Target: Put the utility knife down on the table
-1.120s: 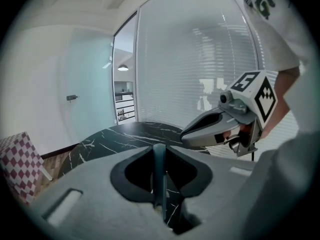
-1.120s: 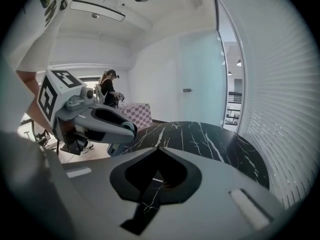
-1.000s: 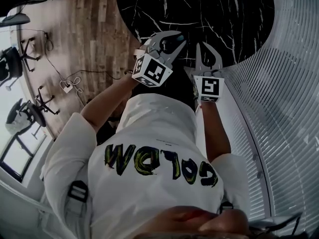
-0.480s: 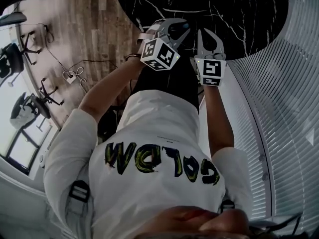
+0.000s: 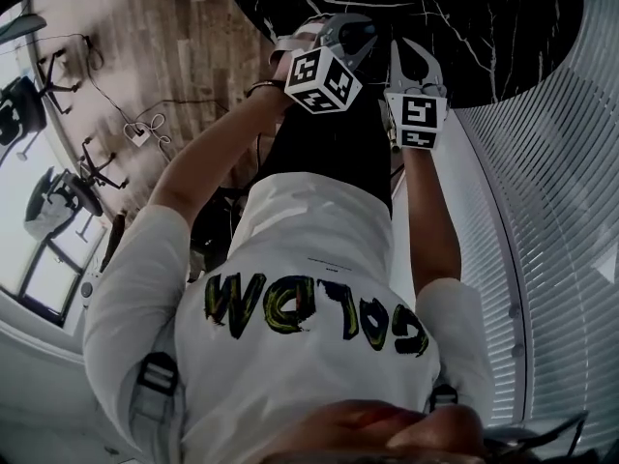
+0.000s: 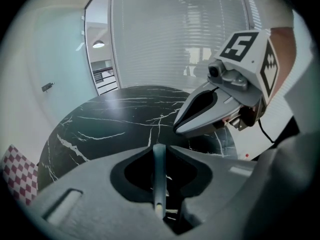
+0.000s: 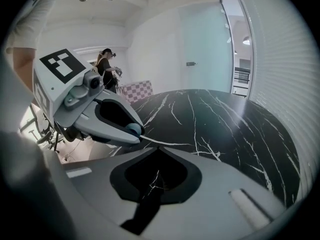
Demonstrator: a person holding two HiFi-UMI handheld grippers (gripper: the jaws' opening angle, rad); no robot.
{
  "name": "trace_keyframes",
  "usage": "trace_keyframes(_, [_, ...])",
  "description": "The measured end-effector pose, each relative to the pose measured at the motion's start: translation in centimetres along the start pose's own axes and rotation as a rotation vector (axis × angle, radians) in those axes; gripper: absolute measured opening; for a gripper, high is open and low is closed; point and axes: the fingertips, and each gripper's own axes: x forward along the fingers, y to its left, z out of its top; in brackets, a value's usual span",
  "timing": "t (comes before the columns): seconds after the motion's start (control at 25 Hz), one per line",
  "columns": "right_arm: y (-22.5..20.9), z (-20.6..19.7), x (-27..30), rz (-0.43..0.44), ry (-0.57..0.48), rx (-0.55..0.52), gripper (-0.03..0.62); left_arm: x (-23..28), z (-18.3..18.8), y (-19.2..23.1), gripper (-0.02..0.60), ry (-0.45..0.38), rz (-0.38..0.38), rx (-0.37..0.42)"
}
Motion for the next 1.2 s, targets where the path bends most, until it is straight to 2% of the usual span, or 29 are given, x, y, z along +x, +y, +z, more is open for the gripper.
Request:
trace_keyframes(0.68, [0.2,-2.1,2.6,0.042,0.093,-0.013,0.002,3.0,-3.8,-0.8,0.074,0.162,-0.042,-0.001])
trace_keyframes(1.2, [0.4,-2.7,2.2,0.047,0.101,-0.012,0.002,3.0,-3.9,-0.8,0.077,0.169,-0.058,-0.003])
